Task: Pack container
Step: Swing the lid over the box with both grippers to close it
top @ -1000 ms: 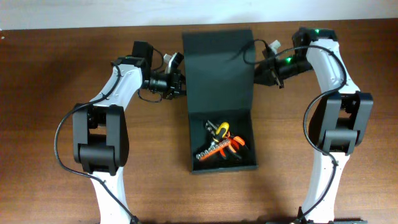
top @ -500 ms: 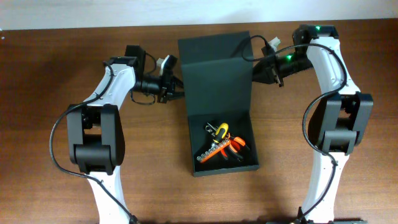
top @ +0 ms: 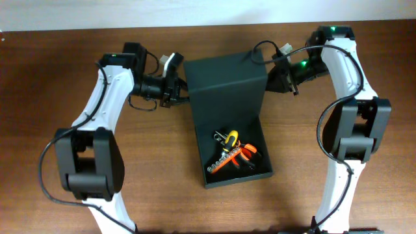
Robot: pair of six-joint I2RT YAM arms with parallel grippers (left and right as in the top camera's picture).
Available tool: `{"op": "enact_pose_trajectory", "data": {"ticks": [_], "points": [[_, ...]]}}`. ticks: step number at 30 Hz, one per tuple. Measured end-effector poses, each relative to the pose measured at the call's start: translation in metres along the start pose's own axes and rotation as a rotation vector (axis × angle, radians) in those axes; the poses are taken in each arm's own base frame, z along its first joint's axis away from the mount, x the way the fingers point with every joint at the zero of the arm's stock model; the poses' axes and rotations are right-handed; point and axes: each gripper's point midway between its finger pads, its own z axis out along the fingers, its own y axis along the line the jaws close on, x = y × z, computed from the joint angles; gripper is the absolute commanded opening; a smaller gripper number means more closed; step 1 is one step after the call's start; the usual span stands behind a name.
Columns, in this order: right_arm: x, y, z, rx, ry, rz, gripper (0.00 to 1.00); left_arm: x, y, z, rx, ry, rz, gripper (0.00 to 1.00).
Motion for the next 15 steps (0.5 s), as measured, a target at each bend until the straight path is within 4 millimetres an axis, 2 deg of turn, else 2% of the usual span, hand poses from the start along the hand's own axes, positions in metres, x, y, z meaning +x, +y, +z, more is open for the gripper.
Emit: {"op": "enact_pose_trajectory", "data": {"ticks": [4,8,15], "points": [[0.009,0.015,-0.009,0.023,-0.023,-0.049,0.04,0.010,-0.013,-0.002,0.006,0.012,-0.024,0.02],[0.022,0.032,-0.020,0.071,-0.054,-0.104,0.04,0.031,-0.022,0.001,0.018,0.067,-0.091,0.02],[0.040,0.052,-0.033,0.130,-0.098,-0.168,0.04,0.060,-0.043,0.026,0.064,0.177,-0.054,0.02]]}}
